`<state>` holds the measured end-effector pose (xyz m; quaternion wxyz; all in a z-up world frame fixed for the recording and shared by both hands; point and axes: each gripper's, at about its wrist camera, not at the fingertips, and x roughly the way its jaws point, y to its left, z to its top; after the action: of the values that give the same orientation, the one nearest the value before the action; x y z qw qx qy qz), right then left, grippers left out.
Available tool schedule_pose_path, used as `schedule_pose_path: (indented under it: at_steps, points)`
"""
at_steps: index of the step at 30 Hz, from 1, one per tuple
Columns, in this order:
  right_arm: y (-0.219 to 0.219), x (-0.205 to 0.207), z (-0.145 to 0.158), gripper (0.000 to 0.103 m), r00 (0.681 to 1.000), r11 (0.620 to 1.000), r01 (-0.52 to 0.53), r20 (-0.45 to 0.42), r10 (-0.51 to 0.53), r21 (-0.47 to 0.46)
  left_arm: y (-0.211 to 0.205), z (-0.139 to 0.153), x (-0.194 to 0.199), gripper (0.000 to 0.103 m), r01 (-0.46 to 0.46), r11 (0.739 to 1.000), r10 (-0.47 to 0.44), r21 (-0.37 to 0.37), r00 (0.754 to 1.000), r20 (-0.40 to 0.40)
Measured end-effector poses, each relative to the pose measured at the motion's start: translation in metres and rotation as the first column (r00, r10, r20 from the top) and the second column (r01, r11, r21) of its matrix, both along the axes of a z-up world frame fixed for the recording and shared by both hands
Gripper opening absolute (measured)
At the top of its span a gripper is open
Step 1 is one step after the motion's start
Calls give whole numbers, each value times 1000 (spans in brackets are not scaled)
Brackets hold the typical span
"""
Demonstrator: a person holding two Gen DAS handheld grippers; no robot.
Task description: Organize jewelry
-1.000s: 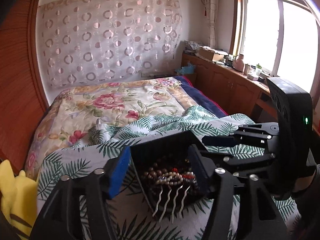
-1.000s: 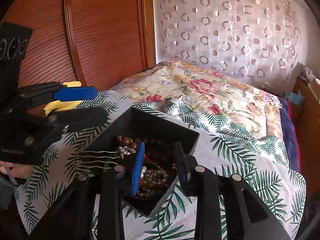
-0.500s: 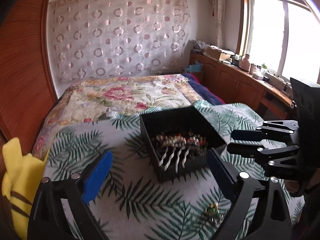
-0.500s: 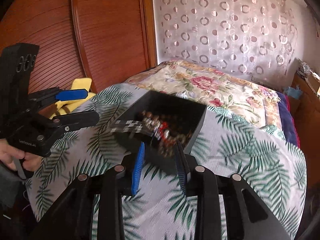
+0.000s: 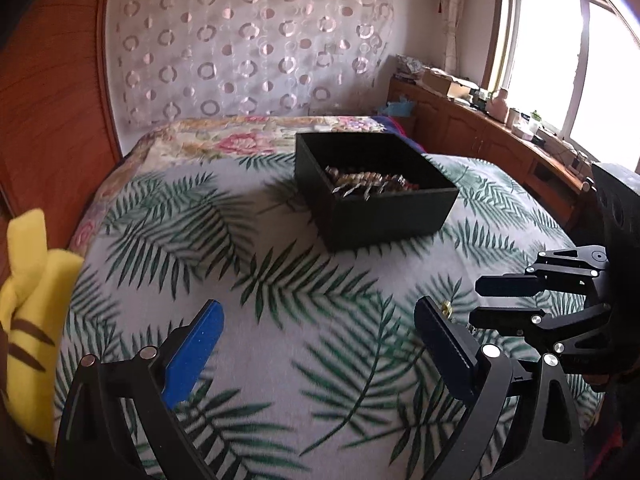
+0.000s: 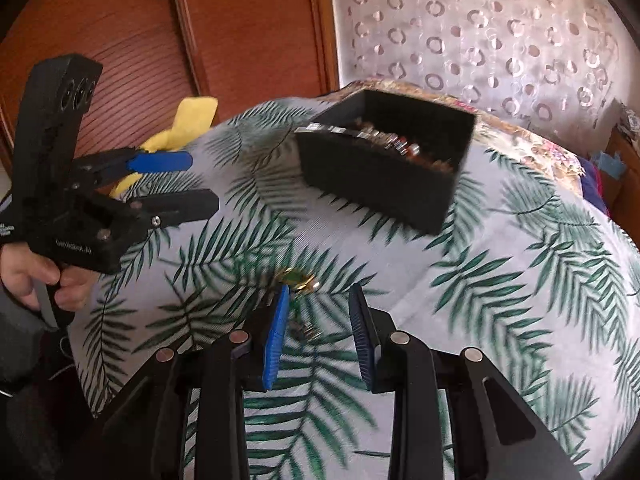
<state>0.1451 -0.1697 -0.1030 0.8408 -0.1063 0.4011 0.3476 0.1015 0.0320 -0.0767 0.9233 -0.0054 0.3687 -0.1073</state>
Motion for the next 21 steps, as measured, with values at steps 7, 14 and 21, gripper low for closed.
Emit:
schedule_pose_path:
  at_steps: [7,14,21]
  points:
    - [15,10,-5,33,999,1000,6,-35,-5,13,12,-6,-5,92,-14,1000,14,-6,1000,-14]
    - [31,18,-9,33,999,1000,8,-45,-8,-7,15,-4,-8,92,-9,1000,9,-10,1000,-9]
    - [33,18,-2,27,1000,1000,-6,-18,6,-3,12,-1,-10,92,-3,1000,3,-18,1000,-9]
